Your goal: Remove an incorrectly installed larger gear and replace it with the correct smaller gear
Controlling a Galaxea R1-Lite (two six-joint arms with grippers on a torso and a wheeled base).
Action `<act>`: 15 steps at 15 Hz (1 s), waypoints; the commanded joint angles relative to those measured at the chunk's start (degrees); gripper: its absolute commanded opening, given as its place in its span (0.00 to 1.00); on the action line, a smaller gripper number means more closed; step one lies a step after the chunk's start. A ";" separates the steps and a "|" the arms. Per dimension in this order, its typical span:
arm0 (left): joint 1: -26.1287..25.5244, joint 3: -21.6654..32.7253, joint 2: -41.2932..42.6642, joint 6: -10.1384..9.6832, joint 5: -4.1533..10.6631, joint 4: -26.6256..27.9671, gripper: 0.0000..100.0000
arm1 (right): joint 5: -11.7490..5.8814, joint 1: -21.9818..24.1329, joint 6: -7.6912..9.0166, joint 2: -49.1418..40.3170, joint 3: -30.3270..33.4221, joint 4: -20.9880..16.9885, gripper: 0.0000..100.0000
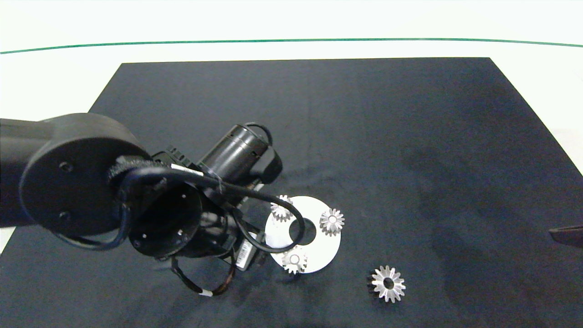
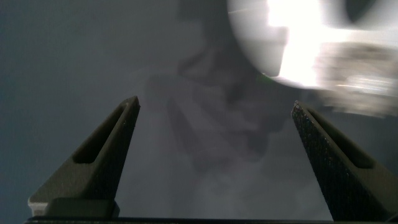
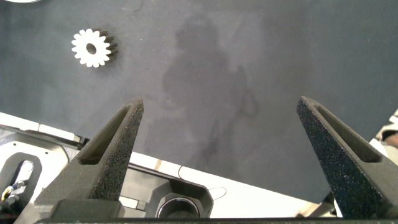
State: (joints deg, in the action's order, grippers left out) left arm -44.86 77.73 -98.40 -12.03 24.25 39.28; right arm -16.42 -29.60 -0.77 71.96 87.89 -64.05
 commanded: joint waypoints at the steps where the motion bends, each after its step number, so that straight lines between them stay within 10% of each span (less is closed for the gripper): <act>1: 9.44 7.79 1.99 -7.13 0.19 9.50 1.00 | -0.19 0.51 -0.02 1.16 0.00 -0.37 1.00; 6: 10.41 24.14 8.67 -20.66 0.19 31.21 1.00 | -0.19 2.53 0.15 1.34 0.00 0.42 1.00; 9: 10.32 23.87 11.57 -25.15 0.10 33.93 1.00 | -0.37 2.53 0.24 1.52 -0.53 0.42 1.00; 15: 10.76 24.14 13.76 -24.35 0.10 33.85 1.00 | -0.45 4.73 -0.02 4.50 -0.71 2.00 1.00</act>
State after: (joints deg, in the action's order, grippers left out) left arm -34.21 101.93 -85.29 -36.16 24.17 72.72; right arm -16.81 -25.22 -0.77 75.47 87.19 -61.73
